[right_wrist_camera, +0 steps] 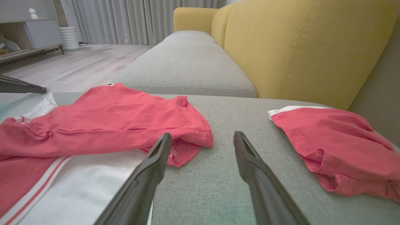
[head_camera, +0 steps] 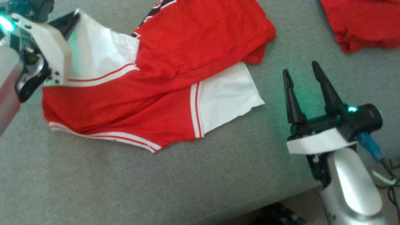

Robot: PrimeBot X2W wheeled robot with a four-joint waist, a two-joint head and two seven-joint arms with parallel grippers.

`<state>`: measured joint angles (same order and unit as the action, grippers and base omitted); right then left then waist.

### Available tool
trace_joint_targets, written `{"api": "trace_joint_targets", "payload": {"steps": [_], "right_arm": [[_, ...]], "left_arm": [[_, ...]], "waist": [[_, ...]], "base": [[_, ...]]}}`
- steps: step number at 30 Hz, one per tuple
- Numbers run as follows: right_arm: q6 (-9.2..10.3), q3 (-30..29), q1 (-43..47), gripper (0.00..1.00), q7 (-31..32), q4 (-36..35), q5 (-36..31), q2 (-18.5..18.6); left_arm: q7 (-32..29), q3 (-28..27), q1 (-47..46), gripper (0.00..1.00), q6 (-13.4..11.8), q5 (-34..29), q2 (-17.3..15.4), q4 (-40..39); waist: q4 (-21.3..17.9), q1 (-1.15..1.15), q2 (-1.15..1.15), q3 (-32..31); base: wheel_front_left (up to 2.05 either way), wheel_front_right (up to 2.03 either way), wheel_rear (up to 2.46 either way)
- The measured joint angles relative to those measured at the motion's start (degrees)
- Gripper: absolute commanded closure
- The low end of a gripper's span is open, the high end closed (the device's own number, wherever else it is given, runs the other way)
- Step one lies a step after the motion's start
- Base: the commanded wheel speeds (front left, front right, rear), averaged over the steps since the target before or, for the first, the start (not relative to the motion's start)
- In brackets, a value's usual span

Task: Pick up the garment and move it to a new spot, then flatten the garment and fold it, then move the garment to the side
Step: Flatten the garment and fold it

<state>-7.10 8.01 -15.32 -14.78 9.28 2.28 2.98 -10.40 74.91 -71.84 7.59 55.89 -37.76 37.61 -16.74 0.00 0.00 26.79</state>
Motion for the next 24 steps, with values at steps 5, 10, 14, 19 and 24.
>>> {"api": "trace_joint_targets", "payload": {"steps": [5,10,14,19,24], "right_arm": [[0.00,-0.62,-6.94,0.00,0.00,8.23,6.30,3.72],[0.00,7.36,-15.45,0.00,1.49,21.11,21.26,10.28],[0.00,14.07,-21.14,0.00,6.02,25.53,32.83,14.96],[0.00,20.82,-25.48,0.00,8.36,29.32,38.69,19.84],[0.00,26.08,-26.53,0.00,9.62,31.65,41.27,21.08]], "left_arm": [[6.78,0.37,-2.57,1.00,0.00,-2.78,1.72,-0.30],[9.26,0.52,-4.22,1.00,0.00,-3.55,2.42,-1.00],[9.80,0.74,-4.42,1.00,0.00,-4.13,2.43,-2.11],[10.58,0.81,-5.80,1.00,0.00,-4.63,3.12,-3.20],[11.06,0.83,-5.97,1.00,0.00,-4.64,3.78,-3.36]], "waist": [[2.53,0.00,0.00,-1.24],[5.70,0.00,0.00,-2.15],[8.00,0.00,0.00,-2.29],[10.14,0.00,0.00,-1.70],[11.19,0.01,0.00,-1.59]], "base": [[0.00,0.00,0.00],[0.00,0.00,0.00],[0.00,0.00,0.00],[0.00,0.00,0.00],[0.00,0.00,0.00]]}}
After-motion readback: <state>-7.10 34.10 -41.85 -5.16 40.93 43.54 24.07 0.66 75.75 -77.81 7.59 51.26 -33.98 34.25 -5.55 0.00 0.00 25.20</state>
